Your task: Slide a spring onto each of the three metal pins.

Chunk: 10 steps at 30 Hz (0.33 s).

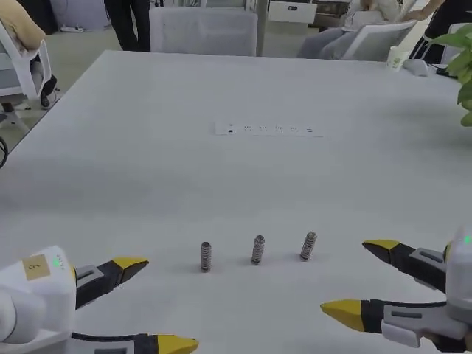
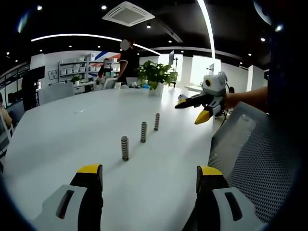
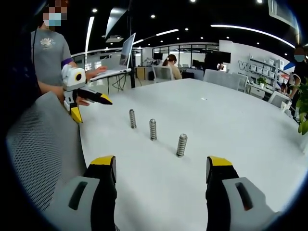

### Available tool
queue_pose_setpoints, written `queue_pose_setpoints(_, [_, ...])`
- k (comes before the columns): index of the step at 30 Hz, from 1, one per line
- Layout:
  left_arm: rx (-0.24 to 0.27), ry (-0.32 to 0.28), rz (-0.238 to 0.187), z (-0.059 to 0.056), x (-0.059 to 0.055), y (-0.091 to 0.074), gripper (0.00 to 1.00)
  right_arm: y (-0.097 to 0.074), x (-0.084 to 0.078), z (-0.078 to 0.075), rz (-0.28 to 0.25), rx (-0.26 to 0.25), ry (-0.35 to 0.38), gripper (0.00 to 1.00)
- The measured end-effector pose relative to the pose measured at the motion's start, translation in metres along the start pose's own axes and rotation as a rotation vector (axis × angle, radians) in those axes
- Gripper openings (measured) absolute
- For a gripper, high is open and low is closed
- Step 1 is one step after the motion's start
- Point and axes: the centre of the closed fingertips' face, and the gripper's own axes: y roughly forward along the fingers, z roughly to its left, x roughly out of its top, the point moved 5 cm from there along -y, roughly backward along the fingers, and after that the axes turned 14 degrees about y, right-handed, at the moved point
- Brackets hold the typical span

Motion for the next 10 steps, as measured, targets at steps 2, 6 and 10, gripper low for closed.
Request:
queue_pose_setpoints(2, [0.000,0.001,0.000,0.0007,-0.0002,0.0000,0.77,0.0000,-0.0003,-0.0001,-0.001,-0.002,0.003,0.78])
queue_pose_setpoints(6, [0.004,0.001,-0.001,0.0026,0.0006,-0.0005,0.76,0.0003,-0.0004,0.0002,0.000,-0.005,0.001,0.79])
queue_pose_setpoints(10, [0.004,0.002,-0.003,0.0029,0.0006,-0.0008,0.76,0.0009,0.0001,0.0001,-0.005,-0.007,0.005,0.80])
